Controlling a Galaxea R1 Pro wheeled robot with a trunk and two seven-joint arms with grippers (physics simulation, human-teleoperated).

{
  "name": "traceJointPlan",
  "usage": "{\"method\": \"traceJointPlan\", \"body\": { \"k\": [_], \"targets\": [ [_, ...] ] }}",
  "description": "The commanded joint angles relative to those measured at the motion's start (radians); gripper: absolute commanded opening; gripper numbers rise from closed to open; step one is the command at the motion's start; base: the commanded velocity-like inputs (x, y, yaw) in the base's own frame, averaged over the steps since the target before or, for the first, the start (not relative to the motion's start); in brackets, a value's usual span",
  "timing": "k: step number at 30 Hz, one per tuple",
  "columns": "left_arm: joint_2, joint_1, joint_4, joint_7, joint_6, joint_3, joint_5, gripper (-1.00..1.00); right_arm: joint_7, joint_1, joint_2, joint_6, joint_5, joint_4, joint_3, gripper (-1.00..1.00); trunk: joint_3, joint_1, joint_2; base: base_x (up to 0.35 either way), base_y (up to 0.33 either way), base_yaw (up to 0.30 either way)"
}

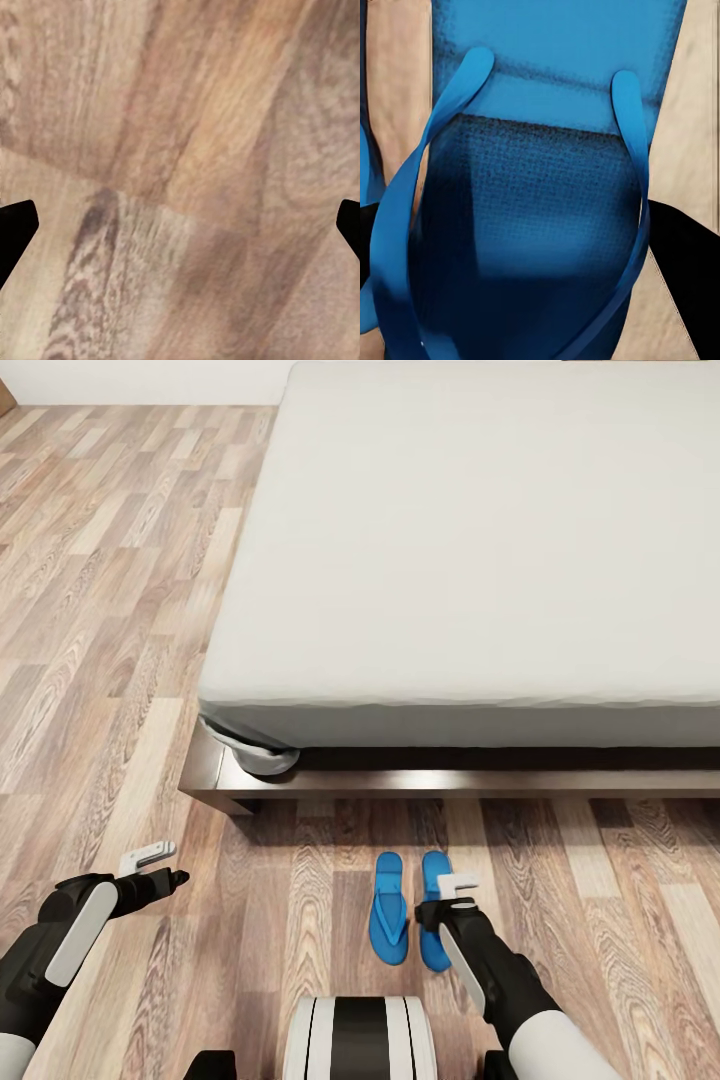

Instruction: In the bedroom, move the book from the bed onto either nightstand, and place the two sandals side by side next to the bed.

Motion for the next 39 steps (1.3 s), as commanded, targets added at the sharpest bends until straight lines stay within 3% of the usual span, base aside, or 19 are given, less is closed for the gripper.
{"method": "traceJointPlan", "body": {
  "k": [1,13,18,22,39],
  "targets": [
    [0.000,0.000,-0.001,0.008,0.003,0.000,0.009,1.00,-0.009,0.000,-0.003,0.002,-0.010,-0.001,0.004,-1.00,-0.001,0.000,0.000,0.000,0.000,0.000],
    [-0.001,0.000,-0.001,0.010,0.003,0.000,0.001,1.00,-0.008,0.000,-0.017,-0.004,-0.006,-0.002,0.008,-1.00,-0.001,0.000,0.000,0.038,0.000,0.000],
    [-0.001,0.000,-0.001,0.011,0.004,-0.001,0.000,1.00,-0.004,0.000,-0.016,-0.007,0.064,-0.001,0.007,-1.00,-0.001,0.000,0.000,0.004,0.000,0.000],
    [-0.001,0.000,-0.001,0.011,0.003,-0.001,-0.001,1.00,-0.002,0.000,-0.016,-0.007,0.084,0.000,0.006,-1.00,-0.001,0.000,0.000,0.000,0.000,0.000],
    [-0.003,0.000,-0.001,0.012,0.003,-0.001,-0.001,1.00,0.000,0.000,-0.018,-0.014,0.087,-0.003,0.006,-1.00,-0.032,0.003,-0.002,0.000,0.000,0.000]
  ]
}}
